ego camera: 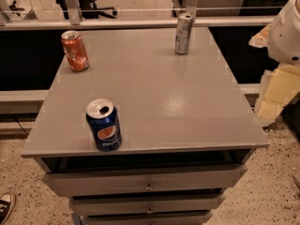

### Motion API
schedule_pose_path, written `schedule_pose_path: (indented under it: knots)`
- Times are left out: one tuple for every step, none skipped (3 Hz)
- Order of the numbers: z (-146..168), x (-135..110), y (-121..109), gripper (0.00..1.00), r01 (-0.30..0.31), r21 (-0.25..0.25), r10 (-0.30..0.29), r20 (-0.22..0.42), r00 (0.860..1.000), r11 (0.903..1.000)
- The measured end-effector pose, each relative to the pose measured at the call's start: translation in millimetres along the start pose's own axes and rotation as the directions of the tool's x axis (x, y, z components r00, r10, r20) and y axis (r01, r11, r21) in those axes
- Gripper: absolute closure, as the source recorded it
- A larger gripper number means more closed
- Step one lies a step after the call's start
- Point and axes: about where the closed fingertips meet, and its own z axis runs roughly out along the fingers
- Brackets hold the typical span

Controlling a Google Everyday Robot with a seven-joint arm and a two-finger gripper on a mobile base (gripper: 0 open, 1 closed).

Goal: Knock pepsi can over

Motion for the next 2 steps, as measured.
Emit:
schedule_pose_path:
  knots:
    - [0.0,0.0,0.0,0.00,0.000,0.000,0.000,0.000,1.000,1.0000]
    - [9.5,-14.1,3.4,0.00,-0.024,-0.024,0.026,0.091,0.995,0.9994]
